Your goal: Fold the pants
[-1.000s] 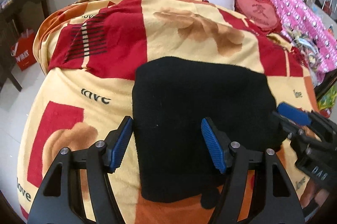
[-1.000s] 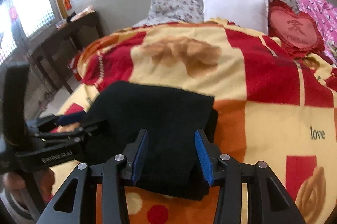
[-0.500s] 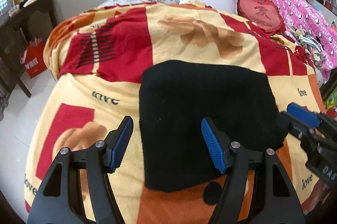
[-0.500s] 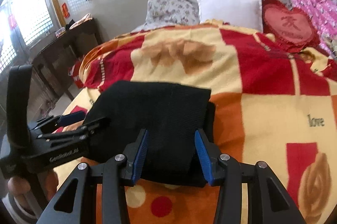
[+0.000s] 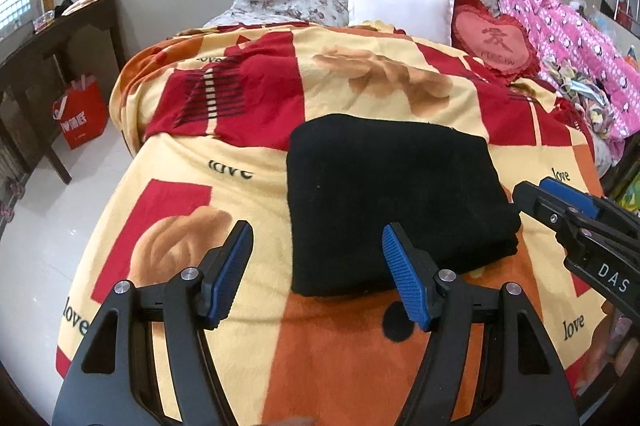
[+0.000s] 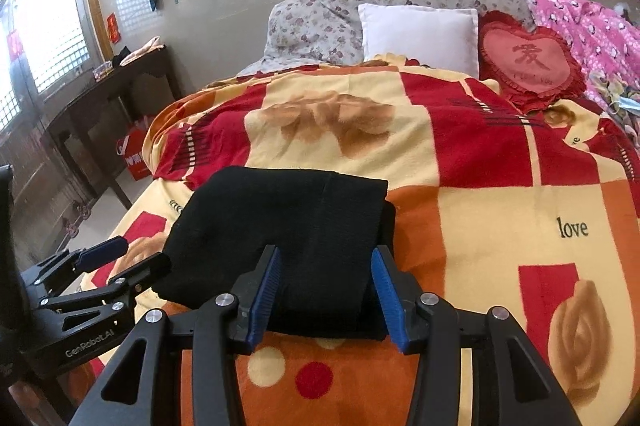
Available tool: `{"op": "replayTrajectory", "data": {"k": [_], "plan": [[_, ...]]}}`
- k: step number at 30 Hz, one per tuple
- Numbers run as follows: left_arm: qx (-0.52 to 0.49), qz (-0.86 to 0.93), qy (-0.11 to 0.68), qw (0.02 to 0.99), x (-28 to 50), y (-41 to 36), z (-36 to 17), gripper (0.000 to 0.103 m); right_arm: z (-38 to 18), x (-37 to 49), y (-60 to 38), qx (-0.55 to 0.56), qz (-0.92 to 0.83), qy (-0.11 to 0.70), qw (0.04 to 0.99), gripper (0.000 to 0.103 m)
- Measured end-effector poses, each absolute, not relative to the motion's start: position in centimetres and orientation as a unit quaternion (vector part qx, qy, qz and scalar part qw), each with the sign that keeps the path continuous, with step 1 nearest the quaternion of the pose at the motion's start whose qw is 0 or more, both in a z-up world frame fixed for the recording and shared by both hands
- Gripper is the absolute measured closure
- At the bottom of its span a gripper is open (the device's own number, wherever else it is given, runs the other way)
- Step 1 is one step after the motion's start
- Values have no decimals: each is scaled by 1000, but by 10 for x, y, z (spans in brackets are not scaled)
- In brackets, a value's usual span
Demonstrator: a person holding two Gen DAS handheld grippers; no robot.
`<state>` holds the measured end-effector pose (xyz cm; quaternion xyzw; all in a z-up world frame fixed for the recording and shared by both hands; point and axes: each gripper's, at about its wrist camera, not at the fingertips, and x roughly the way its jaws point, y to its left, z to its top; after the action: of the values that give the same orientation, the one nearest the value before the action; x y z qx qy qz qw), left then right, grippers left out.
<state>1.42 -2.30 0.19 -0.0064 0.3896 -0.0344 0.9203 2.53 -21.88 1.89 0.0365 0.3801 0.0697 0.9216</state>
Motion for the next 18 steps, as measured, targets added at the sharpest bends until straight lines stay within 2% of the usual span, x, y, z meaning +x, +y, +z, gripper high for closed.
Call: {"op": "replayTrajectory", "data": {"k": [18], "plan": [[11, -19, 374, 927, -2, -28, 5, 35, 16, 15, -217, 40, 72, 387, 918, 57]]}}
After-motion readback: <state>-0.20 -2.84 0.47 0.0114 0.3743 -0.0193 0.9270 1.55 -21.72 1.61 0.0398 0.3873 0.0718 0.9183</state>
